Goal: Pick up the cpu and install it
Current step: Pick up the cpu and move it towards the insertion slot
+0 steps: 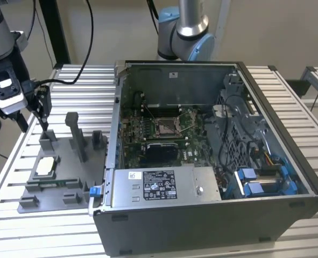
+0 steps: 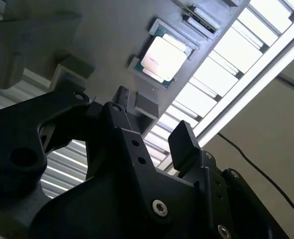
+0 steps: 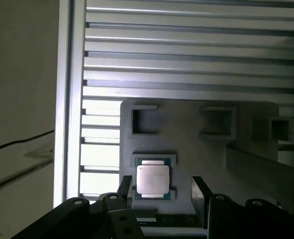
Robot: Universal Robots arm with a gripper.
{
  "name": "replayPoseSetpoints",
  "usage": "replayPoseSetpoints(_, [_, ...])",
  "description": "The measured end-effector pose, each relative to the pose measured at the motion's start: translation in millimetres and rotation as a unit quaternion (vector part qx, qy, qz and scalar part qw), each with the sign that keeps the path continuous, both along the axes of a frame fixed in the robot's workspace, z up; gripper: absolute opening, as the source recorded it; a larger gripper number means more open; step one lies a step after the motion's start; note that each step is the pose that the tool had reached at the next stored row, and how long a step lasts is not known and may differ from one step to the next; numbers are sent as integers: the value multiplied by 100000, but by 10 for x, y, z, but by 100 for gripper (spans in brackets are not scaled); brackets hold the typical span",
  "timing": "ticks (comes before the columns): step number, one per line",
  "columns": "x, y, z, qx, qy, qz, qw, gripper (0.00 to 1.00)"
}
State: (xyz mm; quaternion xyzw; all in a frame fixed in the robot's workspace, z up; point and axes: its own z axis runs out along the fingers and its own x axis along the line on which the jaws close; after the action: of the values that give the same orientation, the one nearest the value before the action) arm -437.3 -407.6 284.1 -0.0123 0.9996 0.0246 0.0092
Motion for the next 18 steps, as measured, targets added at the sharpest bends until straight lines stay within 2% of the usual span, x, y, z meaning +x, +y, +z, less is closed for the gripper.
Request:
replayPoseSetpoints(5, [1,-1,-20,54,-15,5,100000,100])
replayPoseSetpoints(18, [0,-7,-255,75,-9,3,100000,100])
